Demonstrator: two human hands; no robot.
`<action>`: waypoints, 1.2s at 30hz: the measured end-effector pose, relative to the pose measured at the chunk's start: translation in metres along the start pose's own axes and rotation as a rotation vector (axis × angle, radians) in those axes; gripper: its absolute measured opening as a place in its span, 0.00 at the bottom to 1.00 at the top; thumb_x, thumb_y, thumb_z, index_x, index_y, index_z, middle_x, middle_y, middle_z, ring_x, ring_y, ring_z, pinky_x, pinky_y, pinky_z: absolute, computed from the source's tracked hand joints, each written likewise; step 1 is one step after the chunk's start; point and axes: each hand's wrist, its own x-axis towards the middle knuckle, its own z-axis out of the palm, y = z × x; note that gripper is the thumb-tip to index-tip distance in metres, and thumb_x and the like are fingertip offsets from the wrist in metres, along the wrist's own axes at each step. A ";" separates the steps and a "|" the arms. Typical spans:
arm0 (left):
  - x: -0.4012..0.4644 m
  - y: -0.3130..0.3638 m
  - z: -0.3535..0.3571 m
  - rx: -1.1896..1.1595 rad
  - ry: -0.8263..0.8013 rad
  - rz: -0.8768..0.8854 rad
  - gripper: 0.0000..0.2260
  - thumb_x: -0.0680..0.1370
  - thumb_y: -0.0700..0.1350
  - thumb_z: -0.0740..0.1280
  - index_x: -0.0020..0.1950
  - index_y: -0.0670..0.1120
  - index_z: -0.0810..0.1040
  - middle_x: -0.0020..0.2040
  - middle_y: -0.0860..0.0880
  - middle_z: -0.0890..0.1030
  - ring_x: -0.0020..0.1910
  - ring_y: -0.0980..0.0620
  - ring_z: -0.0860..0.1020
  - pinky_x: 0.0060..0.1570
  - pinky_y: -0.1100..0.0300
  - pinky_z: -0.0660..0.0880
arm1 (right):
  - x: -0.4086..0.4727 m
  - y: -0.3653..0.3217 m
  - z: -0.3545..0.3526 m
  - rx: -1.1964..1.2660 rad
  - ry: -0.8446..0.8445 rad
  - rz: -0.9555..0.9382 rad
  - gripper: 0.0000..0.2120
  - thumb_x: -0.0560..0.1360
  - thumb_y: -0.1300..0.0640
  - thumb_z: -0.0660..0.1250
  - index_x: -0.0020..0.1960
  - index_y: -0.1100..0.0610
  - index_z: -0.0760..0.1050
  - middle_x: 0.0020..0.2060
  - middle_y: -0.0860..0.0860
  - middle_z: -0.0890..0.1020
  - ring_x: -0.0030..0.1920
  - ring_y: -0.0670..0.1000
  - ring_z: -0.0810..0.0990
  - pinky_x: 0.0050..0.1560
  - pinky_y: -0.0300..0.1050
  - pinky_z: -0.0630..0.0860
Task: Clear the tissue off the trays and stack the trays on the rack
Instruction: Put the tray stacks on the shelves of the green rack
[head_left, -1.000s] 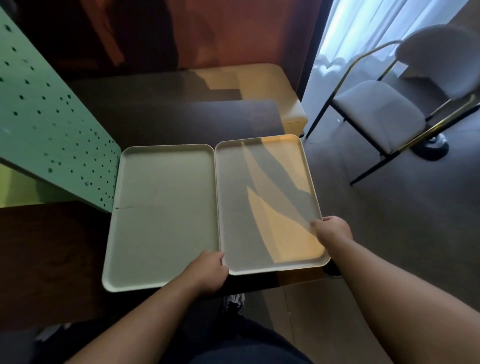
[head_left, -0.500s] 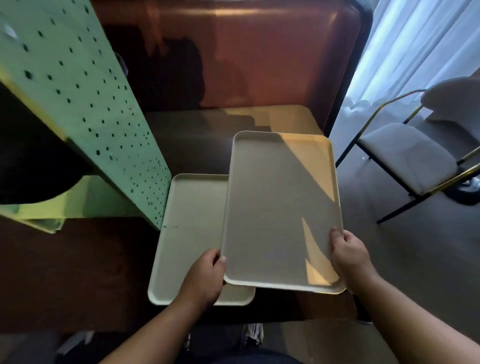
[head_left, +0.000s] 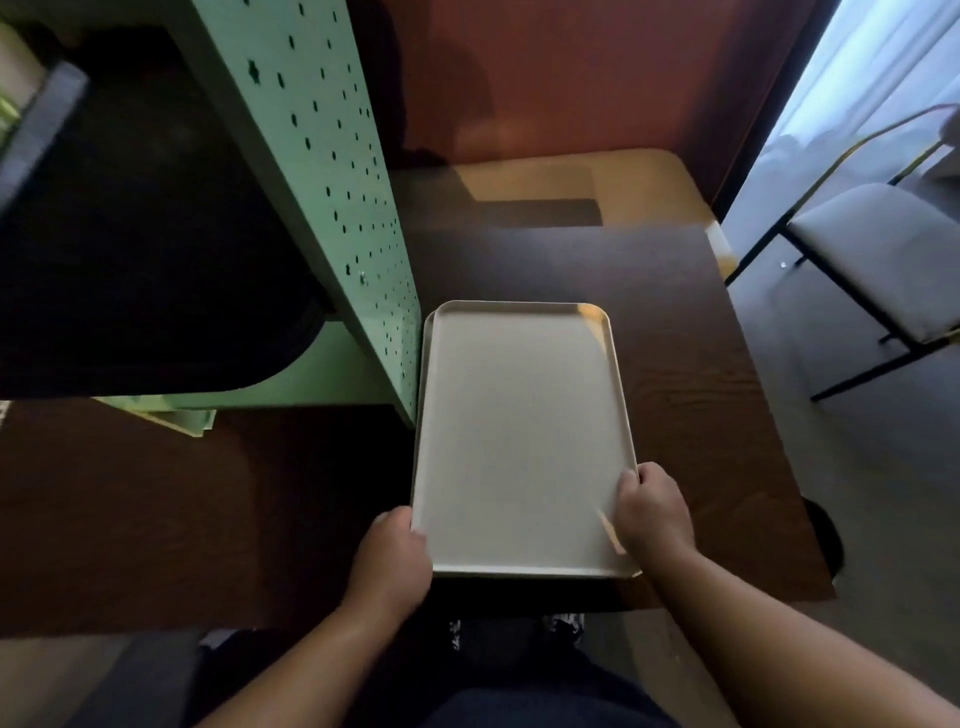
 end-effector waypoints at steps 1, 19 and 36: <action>0.001 -0.002 -0.001 0.010 -0.010 -0.005 0.08 0.79 0.40 0.60 0.49 0.42 0.78 0.50 0.45 0.79 0.45 0.47 0.76 0.42 0.57 0.69 | -0.003 0.001 0.002 -0.040 0.012 -0.011 0.13 0.82 0.50 0.56 0.48 0.56 0.74 0.47 0.54 0.78 0.45 0.56 0.77 0.46 0.52 0.74; 0.017 -0.008 -0.005 0.106 -0.100 -0.077 0.13 0.73 0.39 0.62 0.55 0.46 0.80 0.54 0.44 0.80 0.48 0.43 0.79 0.42 0.58 0.72 | 0.005 -0.012 0.007 -0.189 -0.160 0.117 0.27 0.81 0.59 0.62 0.78 0.50 0.62 0.64 0.55 0.78 0.55 0.55 0.79 0.47 0.51 0.81; -0.073 0.120 -0.149 -0.477 0.049 -0.024 0.12 0.73 0.43 0.68 0.54 0.48 0.86 0.51 0.47 0.84 0.42 0.55 0.77 0.42 0.61 0.70 | 0.000 -0.102 -0.165 0.150 -0.466 -0.262 0.15 0.74 0.68 0.66 0.56 0.55 0.83 0.48 0.55 0.83 0.41 0.56 0.81 0.35 0.49 0.80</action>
